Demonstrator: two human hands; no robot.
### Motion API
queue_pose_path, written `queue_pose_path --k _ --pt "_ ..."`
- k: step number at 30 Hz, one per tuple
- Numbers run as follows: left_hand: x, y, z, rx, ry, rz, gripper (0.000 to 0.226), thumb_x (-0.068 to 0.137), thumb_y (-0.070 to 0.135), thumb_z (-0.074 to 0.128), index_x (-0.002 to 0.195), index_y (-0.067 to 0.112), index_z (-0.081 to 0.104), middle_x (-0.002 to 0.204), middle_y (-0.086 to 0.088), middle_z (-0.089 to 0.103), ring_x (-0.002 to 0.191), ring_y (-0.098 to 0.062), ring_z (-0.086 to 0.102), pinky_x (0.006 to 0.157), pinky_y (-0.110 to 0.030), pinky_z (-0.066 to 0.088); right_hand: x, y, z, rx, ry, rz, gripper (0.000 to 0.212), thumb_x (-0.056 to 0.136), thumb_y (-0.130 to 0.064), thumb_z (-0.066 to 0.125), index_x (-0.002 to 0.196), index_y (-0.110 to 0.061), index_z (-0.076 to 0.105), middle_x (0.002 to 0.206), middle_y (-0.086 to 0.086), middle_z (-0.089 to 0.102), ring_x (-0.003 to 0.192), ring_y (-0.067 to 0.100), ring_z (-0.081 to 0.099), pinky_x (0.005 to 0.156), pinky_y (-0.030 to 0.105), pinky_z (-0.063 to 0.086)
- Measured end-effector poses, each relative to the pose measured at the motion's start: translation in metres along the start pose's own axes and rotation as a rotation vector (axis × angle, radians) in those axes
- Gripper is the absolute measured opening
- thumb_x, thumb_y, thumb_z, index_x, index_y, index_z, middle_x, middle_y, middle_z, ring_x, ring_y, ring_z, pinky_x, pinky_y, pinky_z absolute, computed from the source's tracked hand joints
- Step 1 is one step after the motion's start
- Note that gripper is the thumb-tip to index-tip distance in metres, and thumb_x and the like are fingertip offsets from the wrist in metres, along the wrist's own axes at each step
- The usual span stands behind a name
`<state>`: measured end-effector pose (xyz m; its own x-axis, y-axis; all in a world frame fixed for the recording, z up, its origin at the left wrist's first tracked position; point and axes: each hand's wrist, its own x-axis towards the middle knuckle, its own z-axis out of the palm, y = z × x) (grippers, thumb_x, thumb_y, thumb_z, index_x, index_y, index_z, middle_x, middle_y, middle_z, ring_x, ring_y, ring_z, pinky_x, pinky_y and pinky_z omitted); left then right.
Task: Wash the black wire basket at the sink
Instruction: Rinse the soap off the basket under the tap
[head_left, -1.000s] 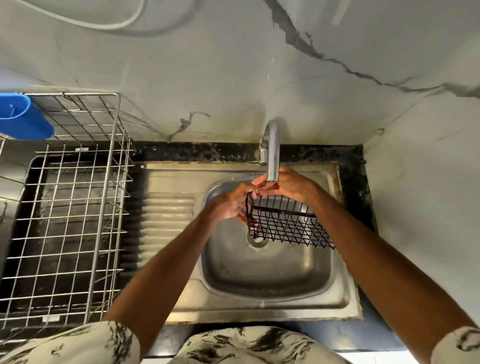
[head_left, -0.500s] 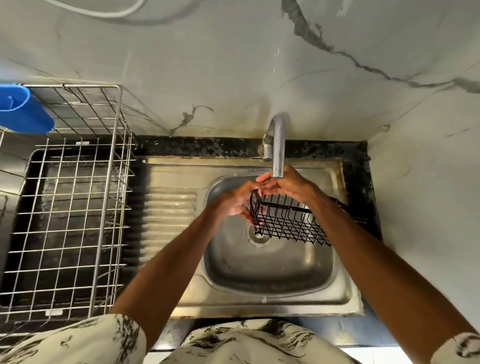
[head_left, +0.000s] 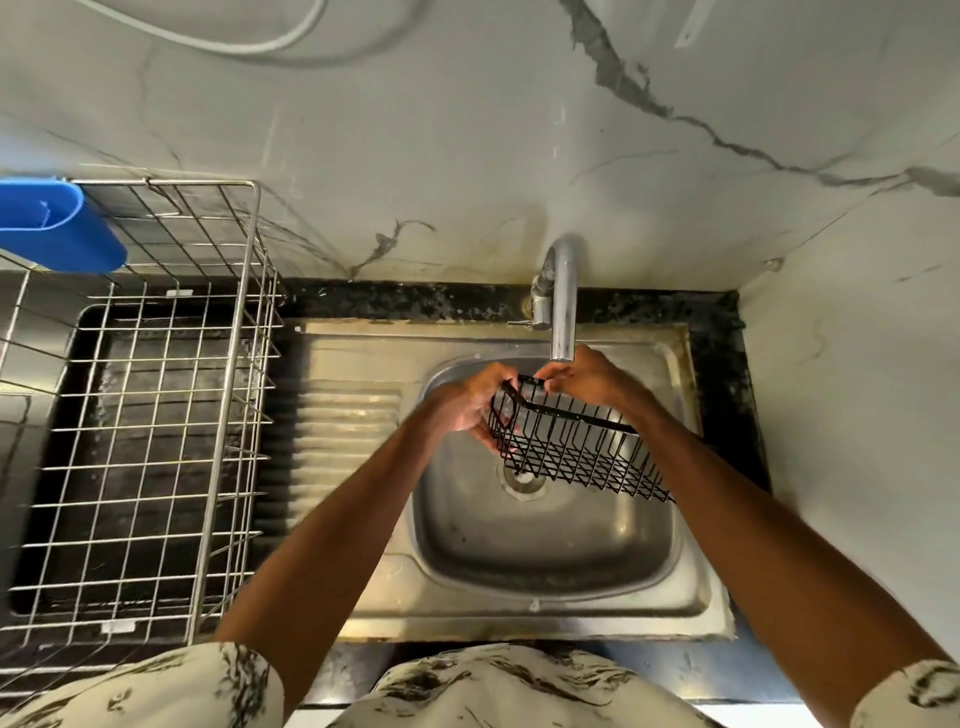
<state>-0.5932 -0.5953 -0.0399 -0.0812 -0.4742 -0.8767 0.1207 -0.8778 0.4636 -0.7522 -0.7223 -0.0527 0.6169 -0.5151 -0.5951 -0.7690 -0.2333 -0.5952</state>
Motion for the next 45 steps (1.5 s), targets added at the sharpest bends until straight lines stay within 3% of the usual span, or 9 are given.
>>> queue_pose_path --k 3,7,12,19,24,28,33,38,45 --pt "-0.002 -0.004 -0.007 -0.010 0.021 0.006 0.046 0.097 0.035 0.042 0.130 0.007 0.060 0.135 -0.024 0.055 0.113 -0.042 0.062 0.054 -0.042 0.062 0.005 -0.004 0.013 0.297 0.067 -0.101 0.021 0.084 -0.003 0.078 0.094 -0.021 0.079 0.103 0.009 0.077 0.099 0.027 0.074 0.094 0.050 0.057" --pt "-0.008 -0.003 -0.013 0.021 0.048 0.024 0.052 0.094 0.034 0.048 0.141 0.011 0.052 0.137 -0.023 0.053 0.114 -0.045 0.064 0.060 -0.048 0.063 0.006 -0.012 0.025 0.436 0.092 -0.205 0.031 0.076 -0.002 0.083 0.105 0.006 0.072 0.101 0.015 0.077 0.095 0.032 0.075 0.088 0.051 0.059" --pt "-0.019 0.002 -0.015 0.092 0.048 0.058 0.042 0.098 0.032 0.047 0.131 0.009 0.060 0.113 -0.014 0.055 0.102 -0.039 0.063 0.059 -0.042 0.062 -0.007 0.000 -0.001 0.216 0.118 -0.160 0.018 0.072 -0.019 0.089 0.087 -0.016 0.079 0.097 0.002 0.079 0.086 0.014 0.076 0.080 0.029 0.061" --pt "-0.007 -0.004 -0.017 0.060 0.111 0.139 0.051 0.087 0.046 0.055 0.127 0.016 0.062 0.133 -0.027 0.058 0.099 -0.044 0.065 0.056 -0.042 0.062 -0.020 0.032 -0.013 0.171 0.376 -0.186 0.022 0.081 -0.010 0.083 0.101 -0.009 0.075 0.088 -0.008 0.073 0.078 -0.002 0.071 0.072 0.012 0.055" --pt "-0.016 0.012 -0.002 0.117 0.018 0.196 0.037 0.104 0.030 0.041 0.139 0.019 0.049 0.141 -0.014 0.052 0.107 -0.034 0.059 0.068 -0.042 0.059 -0.016 -0.022 -0.003 0.622 -0.064 -0.229 0.027 0.080 -0.011 0.079 0.104 -0.001 0.073 0.098 0.021 0.076 0.087 0.028 0.076 0.074 0.029 0.064" --pt "-0.014 0.015 0.004 0.107 -0.011 0.199 0.052 0.099 0.030 0.042 0.150 0.022 0.042 0.139 -0.007 0.053 0.104 -0.027 0.058 0.080 -0.050 0.057 -0.008 -0.022 0.001 0.728 -0.031 -0.125 0.016 0.087 -0.006 0.075 0.101 0.000 0.074 0.098 0.021 0.076 0.088 0.028 0.077 0.081 0.038 0.064" --pt "-0.007 0.009 0.002 0.033 0.055 0.173 0.037 0.105 0.029 0.044 0.137 0.011 0.053 0.128 -0.021 0.059 0.096 -0.038 0.063 0.067 -0.043 0.060 -0.009 0.020 -0.004 0.350 -0.025 0.190 0.017 0.097 0.002 0.057 0.103 0.003 0.072 0.100 0.015 0.077 0.102 0.032 0.073 0.096 0.046 0.057" --pt "-0.002 0.001 -0.004 0.038 0.025 0.151 0.033 0.102 0.027 0.044 0.125 0.007 0.056 0.133 -0.027 0.058 0.099 -0.042 0.063 0.068 -0.045 0.062 -0.007 0.003 -0.001 0.130 -0.046 0.178 0.015 0.097 -0.005 0.060 0.095 0.000 0.074 0.094 0.013 0.078 0.090 0.023 0.077 0.090 0.043 0.061" --pt "-0.007 -0.001 -0.011 0.023 0.003 0.152 0.036 0.101 0.030 0.040 0.129 0.011 0.052 0.136 -0.023 0.053 0.106 -0.042 0.060 0.067 -0.044 0.061 -0.012 -0.032 0.003 0.645 -0.228 -0.055 0.022 0.099 -0.002 0.057 0.118 0.001 0.068 0.107 0.016 0.075 0.096 0.023 0.075 0.081 0.030 0.062"
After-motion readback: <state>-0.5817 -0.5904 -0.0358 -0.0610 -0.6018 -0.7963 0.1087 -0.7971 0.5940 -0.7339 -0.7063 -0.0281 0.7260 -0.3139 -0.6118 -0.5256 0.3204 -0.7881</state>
